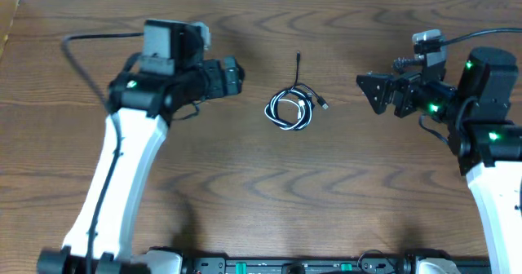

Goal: Untangle cables
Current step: 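Move the left gripper toward the coiled black-and-white cable, then grasp the cable coil with the left gripper and lift it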

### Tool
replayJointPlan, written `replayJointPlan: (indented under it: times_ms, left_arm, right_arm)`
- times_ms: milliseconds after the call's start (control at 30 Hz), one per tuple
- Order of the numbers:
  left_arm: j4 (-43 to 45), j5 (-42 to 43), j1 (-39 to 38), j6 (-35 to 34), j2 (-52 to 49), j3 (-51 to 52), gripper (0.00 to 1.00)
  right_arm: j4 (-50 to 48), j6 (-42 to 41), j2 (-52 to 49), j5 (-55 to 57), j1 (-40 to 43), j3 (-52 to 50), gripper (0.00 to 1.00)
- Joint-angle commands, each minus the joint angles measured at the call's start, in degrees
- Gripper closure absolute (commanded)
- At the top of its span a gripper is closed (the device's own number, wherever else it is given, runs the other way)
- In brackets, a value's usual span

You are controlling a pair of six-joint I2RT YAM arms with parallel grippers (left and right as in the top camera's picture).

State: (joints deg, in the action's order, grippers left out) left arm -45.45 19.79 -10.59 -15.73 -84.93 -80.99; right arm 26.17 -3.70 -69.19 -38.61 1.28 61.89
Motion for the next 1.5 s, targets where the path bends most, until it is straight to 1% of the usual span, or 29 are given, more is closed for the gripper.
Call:
replayJointPlan:
  times_ms: [0,100,133,200,233,367,567,733,900,1067,1200,1467]
  left_arm:
    - [1.7,2.3,-1.1,-1.2,-3.1,-0.6,0.02]
    - [3.4,2.3,-1.8,-1.3,-5.8,-0.6,0.01]
    - [3.7,2.0,-2.1,-2.3,-6.8,-0.6,0.08]
    - [4.3,2.0,-2.7,-5.1,-9.3,-0.6,0.15]
    - [4.5,2.0,-3.1,-7.0,-11.0,-0.6,0.17]
    - [4.6,1.3,-4.7,-10.7,-16.8,-0.6,0.19]
    - [5.7,-3.4,-7.2,-15.7,-23.3,-0.6,0.25]
    - [7.1,-5.5,-9.0,-21.1,-26.4,-0.6,0.37]
    - [9.7,-6.3,-11.5,-24.8,-29.6,-0.5,0.44]
    - [10.5,-8.0,-12.7,-28.2,-31.7,-0.5,0.51]
    - [10.4,-10.2,-12.7,-30.2,-32.0,-0.2,0.55]
    - [11.6,-10.4,-13.2,-30.9,-33.2,0.2,0.59]
  right_arm:
    - [-0.2,0.3,-1.1,-0.4,0.1,1.1,0.01]
    - [0.8,0.3,-1.1,-0.4,-1.0,1.1,0.01]
    - [0.9,0.4,-1.1,-0.3,-1.5,1.1,0.01]
    - [0.9,1.0,-1.2,-0.3,-2.4,1.1,0.02]
    - [0.9,1.0,-1.2,-0.1,-2.7,1.1,0.04]
    - [1.7,1.0,-1.2,3.9,-3.2,1.1,0.05]
    - [4.1,-0.4,-1.2,9.2,-4.1,1.1,0.06]
    - [4.3,-0.5,-1.2,10.0,-4.1,1.1,0.07]
    - [4.4,-0.5,-1.2,10.0,-4.1,1.1,0.09]
    - [4.9,-0.5,-1.2,10.0,-4.1,1.1,0.09]
    - [4.9,-0.5,-1.3,10.1,-4.0,1.1,0.09]
    - [4.9,-0.5,-1.4,10.2,-4.3,1.0,0.09]
